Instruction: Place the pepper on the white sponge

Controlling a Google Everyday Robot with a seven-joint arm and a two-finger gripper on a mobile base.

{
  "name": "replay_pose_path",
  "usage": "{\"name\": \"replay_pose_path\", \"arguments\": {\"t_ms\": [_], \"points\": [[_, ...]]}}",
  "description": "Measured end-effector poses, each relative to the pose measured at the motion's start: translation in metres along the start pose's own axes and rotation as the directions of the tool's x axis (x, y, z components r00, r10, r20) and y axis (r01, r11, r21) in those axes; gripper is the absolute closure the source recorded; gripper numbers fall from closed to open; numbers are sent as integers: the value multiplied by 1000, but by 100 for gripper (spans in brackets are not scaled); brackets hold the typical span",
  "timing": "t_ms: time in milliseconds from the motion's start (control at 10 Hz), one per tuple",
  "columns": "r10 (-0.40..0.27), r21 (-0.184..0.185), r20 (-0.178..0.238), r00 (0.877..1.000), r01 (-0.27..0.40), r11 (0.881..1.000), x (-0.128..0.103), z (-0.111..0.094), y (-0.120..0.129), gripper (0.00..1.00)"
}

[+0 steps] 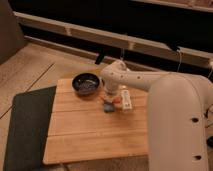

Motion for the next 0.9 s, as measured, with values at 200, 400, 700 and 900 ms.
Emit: {"name": "replay_pose_path", "arguments": {"t_ms": [200,400,700,900], "points": [[-9,-11,-4,1000,9,1000,-1,3,2,28],[-18,-15,-5,1000,18,1000,-3,4,3,20],[-31,-21,-2,1000,31,999,-6,6,3,20],[-33,-22,-1,999,33,999,-7,6,3,20]]}}
